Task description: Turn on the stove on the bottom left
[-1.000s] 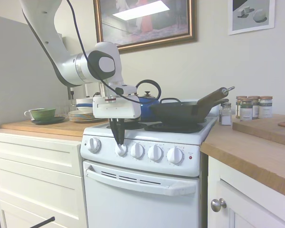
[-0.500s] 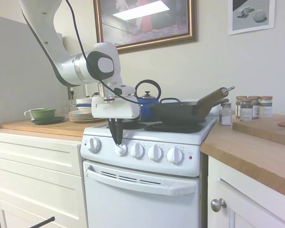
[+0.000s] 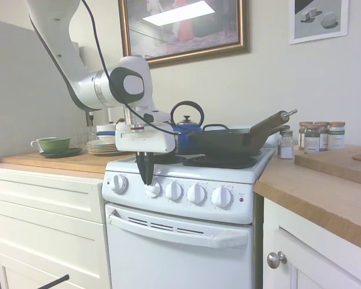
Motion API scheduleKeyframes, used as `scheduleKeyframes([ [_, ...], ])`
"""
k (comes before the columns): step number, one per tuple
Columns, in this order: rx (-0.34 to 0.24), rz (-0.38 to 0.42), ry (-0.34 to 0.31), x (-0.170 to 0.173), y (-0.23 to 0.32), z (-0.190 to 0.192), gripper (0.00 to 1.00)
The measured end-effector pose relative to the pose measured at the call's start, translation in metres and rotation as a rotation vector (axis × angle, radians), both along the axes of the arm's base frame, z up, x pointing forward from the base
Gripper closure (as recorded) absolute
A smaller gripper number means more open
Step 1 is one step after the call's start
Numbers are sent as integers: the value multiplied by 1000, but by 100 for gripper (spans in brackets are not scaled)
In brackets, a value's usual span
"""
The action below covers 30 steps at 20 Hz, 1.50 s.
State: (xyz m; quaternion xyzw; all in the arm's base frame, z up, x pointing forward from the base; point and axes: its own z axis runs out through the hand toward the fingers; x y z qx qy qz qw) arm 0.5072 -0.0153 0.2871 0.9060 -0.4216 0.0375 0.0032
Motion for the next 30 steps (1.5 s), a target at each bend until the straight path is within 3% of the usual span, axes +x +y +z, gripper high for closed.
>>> scheduleKeyframes([
  [6, 1, 1, 26, -1, 2, -14, 100],
  [24, -128, -30, 21, -5, 19, -32, 100],
  [30, -127, -16, 16, -5, 27, -32, 100],
])
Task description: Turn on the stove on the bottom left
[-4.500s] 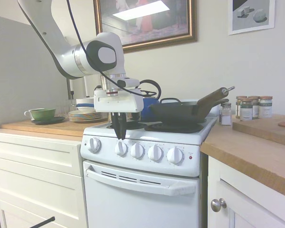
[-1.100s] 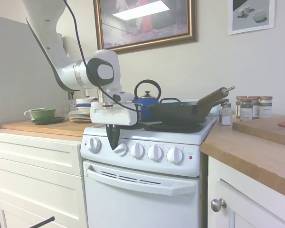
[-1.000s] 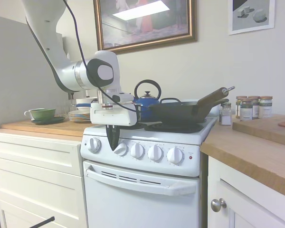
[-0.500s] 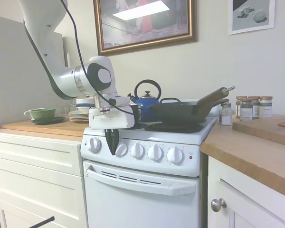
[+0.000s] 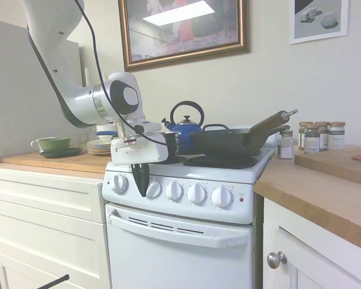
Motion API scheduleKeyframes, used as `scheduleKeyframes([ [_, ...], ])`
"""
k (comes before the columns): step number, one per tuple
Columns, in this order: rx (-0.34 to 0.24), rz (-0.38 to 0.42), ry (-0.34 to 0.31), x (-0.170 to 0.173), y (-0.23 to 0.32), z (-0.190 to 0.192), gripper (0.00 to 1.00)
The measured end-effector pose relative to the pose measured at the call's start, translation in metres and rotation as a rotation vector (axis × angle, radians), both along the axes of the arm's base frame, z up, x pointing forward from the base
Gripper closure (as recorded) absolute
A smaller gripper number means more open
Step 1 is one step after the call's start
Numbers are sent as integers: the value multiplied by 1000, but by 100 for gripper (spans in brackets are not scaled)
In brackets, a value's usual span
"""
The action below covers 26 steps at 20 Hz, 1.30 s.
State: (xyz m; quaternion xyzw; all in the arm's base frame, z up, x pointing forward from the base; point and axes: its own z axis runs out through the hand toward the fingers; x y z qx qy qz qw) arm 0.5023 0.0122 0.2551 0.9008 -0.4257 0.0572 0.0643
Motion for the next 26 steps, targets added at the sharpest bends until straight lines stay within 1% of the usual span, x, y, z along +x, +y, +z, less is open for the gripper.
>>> scheduleKeyframes([
  [3, 3, 15, -4, 0, 9, 1, 100],
  [6, 6, 11, -16, -1, 16, 4, 100],
  [11, 30, -11, -76, -14, 21, 20, 100],
  [15, 63, -61, -112, -34, 10, 33, 100],
  [18, 85, -98, -128, -48, -5, 39, 100],
  [21, 99, -113, -135, -60, -19, 42, 100],
  [24, 103, -108, -139, -67, -24, 45, 100],
  [25, 105, -107, -139, -69, -23, 46, 0],
  [26, 107, -106, -140, -70, -21, 46, 0],
])
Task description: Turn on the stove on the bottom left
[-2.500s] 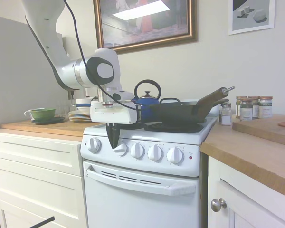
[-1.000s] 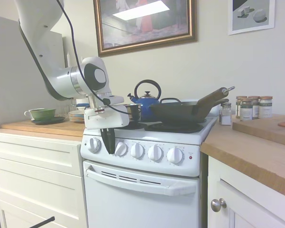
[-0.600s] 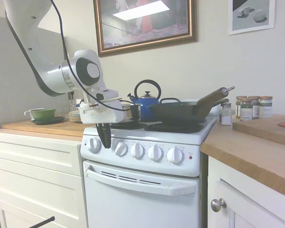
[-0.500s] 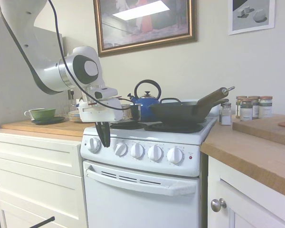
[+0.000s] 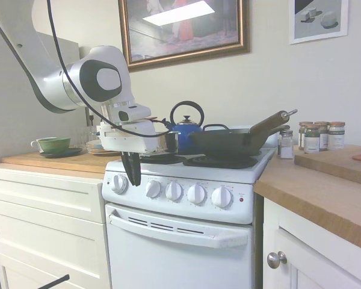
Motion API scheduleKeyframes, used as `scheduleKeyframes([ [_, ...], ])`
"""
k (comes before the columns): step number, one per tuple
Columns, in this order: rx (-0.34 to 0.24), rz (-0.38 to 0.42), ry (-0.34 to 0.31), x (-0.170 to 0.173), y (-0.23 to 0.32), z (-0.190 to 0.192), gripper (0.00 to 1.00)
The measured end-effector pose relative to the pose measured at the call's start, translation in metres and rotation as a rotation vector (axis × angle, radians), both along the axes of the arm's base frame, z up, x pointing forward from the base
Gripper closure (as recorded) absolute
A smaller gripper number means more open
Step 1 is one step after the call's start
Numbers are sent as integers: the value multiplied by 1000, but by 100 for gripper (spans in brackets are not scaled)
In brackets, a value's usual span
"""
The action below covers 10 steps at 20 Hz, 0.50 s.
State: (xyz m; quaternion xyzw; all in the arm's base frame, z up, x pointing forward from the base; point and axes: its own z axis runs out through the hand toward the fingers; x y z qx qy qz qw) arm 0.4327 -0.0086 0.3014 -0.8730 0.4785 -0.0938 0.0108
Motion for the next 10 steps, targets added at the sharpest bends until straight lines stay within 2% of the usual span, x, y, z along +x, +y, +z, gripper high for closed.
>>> scheduleKeyframes([
  [10, 7, 12, -13, 0, 5, 7, 0],
])
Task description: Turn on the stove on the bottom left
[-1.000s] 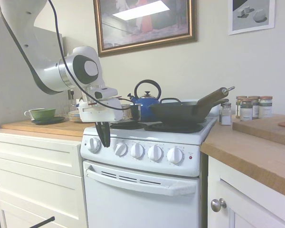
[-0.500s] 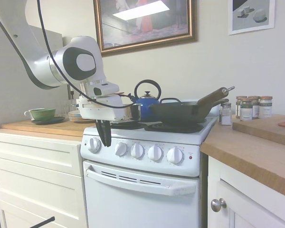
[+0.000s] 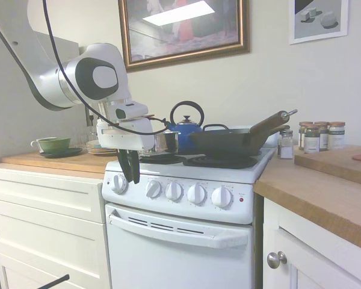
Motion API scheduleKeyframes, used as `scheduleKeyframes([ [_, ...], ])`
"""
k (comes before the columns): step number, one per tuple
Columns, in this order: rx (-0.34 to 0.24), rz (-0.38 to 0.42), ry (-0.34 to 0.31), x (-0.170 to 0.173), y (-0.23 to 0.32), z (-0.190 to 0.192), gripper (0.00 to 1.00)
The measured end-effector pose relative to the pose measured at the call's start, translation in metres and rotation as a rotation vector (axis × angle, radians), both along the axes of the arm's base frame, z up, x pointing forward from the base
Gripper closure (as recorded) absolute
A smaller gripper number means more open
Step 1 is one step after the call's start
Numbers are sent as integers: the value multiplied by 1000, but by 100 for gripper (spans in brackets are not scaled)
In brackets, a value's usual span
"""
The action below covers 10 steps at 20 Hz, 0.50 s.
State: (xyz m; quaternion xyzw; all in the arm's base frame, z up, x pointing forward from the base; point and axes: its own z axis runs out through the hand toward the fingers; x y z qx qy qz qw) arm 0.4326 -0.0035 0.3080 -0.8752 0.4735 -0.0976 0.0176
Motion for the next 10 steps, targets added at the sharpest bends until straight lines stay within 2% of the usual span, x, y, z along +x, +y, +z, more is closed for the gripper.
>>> scheduleKeyframes([
  [10, -4, 11, 0, -1, 4, 4, 0],
])
